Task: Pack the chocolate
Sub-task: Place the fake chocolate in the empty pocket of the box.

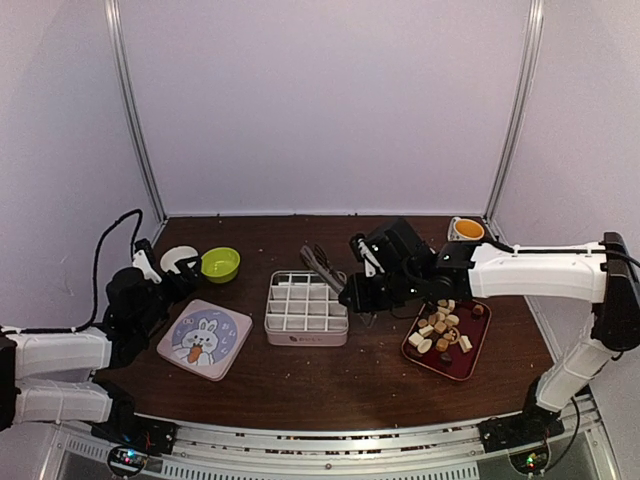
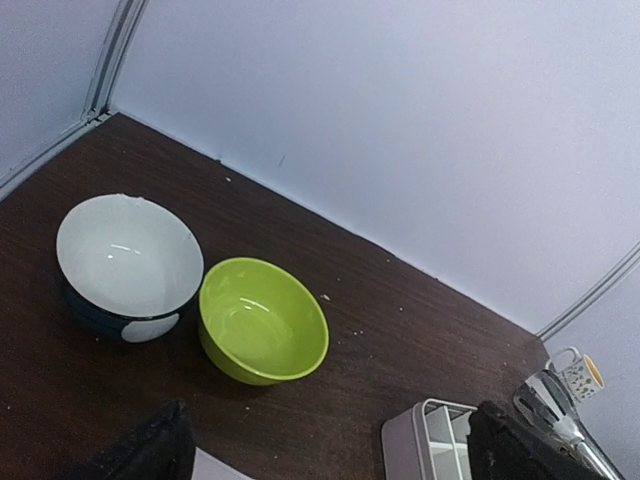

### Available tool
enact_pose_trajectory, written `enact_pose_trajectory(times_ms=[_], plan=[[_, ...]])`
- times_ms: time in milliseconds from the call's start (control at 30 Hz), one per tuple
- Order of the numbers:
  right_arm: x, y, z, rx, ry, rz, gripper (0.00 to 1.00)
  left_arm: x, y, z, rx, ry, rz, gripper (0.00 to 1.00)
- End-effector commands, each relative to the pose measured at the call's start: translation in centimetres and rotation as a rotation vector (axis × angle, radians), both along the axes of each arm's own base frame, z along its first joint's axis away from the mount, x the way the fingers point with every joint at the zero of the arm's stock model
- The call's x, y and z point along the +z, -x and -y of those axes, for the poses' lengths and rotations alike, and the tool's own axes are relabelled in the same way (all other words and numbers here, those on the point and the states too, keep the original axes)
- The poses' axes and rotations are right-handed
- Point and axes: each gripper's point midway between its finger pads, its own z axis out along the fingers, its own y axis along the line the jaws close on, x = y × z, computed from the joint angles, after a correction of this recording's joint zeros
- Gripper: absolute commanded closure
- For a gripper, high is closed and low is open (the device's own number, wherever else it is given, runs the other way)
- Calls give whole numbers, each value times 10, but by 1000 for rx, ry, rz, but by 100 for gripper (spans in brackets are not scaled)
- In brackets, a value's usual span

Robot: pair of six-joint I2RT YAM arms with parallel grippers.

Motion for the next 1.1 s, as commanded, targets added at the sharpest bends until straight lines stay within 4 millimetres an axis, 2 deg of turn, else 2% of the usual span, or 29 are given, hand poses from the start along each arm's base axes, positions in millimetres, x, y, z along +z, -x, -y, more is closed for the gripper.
enact_pose_trajectory(times_ms=[0,167,300,433,500,700,1067], plan=[[2,-6,1,-42,12,18,77,18,-2,10,-57,35,98,2],[-9,-3,3,-47,24,-6,76,19,-7,24,-130,-90,120,2],[-14,-2,5,-46,37,-15,76,27,-7,39,-214,-118,146,2],[-20,2,7,-44,50,-32,76,25,-5,49,-274,-132,155,2],[-24,3,9,-47,61,-35,75,37,-8,53,-288,-135,181,2],[-29,5,12,-48,71,-44,73,46,-5,61,-341,-188,207,3],[-24,-1,6,-50,76,-31,67,58,0,53,-315,-253,229,2]])
